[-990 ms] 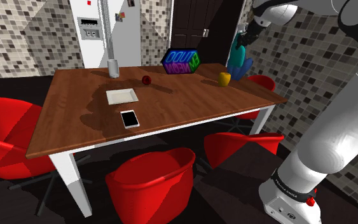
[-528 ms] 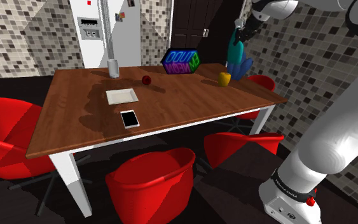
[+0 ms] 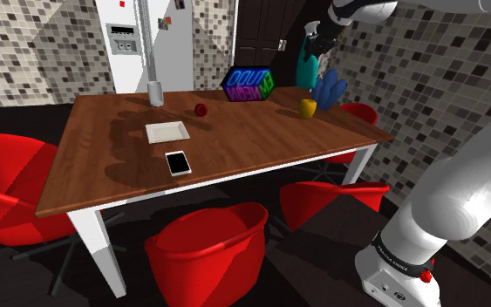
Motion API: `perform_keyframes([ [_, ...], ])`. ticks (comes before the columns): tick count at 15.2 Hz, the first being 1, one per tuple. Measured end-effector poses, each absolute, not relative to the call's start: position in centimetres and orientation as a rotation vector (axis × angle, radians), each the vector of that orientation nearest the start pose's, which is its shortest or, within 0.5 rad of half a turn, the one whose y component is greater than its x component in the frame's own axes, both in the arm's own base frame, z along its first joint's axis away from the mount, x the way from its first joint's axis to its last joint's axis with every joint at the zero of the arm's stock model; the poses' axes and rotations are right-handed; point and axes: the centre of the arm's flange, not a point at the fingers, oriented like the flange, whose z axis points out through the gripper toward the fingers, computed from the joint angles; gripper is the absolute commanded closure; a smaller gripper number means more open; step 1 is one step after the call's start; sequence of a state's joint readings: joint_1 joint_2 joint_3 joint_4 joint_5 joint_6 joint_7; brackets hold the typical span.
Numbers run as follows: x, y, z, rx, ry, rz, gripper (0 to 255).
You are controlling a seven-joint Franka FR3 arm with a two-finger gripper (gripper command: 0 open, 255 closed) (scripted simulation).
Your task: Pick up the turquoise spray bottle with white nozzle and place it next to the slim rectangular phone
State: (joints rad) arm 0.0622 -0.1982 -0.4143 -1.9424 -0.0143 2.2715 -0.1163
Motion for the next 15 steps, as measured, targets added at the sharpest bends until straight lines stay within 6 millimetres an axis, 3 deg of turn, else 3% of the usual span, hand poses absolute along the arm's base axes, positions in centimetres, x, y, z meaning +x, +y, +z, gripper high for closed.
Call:
perform_keyframes([
  [15, 54.1, -0.5, 61.7, -3.069, 0.374, -0.809, 255],
])
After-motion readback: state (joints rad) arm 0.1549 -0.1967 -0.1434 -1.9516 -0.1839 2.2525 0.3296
